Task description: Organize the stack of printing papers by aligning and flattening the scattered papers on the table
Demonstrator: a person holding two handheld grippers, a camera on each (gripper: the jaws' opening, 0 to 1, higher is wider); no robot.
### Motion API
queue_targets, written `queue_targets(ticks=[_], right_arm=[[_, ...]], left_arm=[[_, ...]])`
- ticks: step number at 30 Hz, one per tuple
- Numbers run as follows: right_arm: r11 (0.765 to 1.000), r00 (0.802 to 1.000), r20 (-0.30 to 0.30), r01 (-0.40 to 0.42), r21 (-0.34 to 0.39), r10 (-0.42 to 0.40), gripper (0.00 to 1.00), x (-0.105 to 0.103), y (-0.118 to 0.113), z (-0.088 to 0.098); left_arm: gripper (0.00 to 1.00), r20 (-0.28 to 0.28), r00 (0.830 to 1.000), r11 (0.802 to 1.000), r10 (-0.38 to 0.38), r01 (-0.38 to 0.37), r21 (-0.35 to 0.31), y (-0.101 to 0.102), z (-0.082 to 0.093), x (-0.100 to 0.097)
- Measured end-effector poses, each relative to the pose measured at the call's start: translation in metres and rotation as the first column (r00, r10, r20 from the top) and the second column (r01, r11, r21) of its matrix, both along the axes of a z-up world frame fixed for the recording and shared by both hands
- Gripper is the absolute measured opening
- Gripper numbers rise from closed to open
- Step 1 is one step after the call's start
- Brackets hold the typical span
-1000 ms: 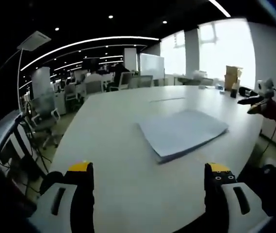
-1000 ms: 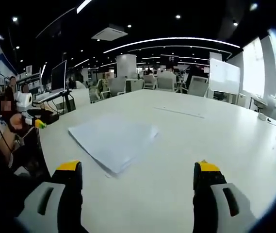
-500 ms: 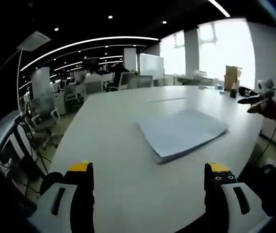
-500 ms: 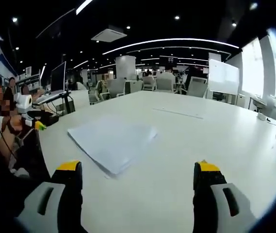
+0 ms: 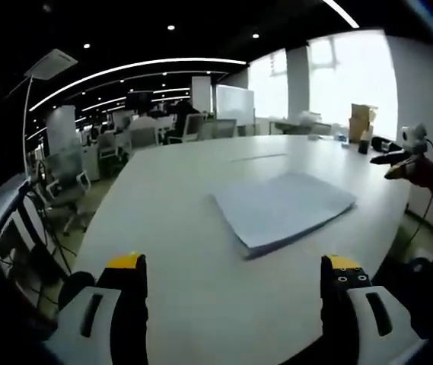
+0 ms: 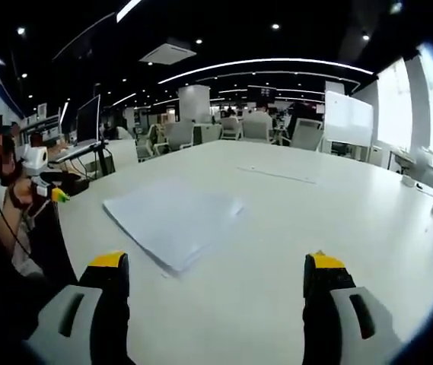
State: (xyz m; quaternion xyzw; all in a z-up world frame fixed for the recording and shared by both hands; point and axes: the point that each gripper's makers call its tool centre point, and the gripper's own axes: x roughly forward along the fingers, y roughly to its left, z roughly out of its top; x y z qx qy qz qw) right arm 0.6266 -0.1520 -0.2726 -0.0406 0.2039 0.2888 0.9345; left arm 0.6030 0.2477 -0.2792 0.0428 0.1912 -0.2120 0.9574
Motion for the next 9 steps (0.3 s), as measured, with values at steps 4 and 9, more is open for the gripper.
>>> queue_targets(ticks=[4,9], right_arm=[[1.0,1.0,-0.012,-0.005,-0.031,0.004,0.9,0.0016,0.0023,-0.0053],[0.999,1.0,-0.011,-0.011,-0.033,0.011,0.9,0.0034,0.0046,-0.0037]], left_arm=[[0.97,-0.015,1.0,1.0,-0.006,0.006,0.006,-0.0013,-0.0064,0.0048],[0.97,-0.016,1.0,1.0,-0.012,0.013,0.002,-0.0032,-0.0064,0.0066]])
